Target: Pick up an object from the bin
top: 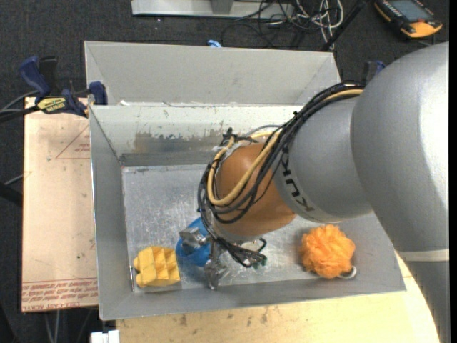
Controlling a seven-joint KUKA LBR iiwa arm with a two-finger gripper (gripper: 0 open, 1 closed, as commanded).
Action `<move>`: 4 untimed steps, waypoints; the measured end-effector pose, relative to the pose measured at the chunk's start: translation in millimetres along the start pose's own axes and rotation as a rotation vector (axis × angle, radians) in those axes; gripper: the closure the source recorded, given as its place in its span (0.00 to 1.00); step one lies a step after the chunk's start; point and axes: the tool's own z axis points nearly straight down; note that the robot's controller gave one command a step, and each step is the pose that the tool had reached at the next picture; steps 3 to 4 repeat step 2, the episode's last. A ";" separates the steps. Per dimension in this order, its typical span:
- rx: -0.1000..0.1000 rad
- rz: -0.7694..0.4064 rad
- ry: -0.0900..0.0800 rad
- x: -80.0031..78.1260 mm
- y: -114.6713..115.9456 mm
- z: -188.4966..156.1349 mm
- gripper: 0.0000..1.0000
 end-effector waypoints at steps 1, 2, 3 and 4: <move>-0.002 0.000 0.007 1.2 0.3 -2.5 1.00; -0.005 0.001 0.017 2.2 1.4 -10.8 1.00; -0.005 0.001 0.017 2.2 1.4 -10.8 1.00; -0.005 0.001 0.017 2.2 1.4 -10.8 1.00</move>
Offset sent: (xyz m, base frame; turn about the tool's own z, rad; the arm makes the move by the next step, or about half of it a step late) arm 0.0000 0.0002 0.0203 0.0000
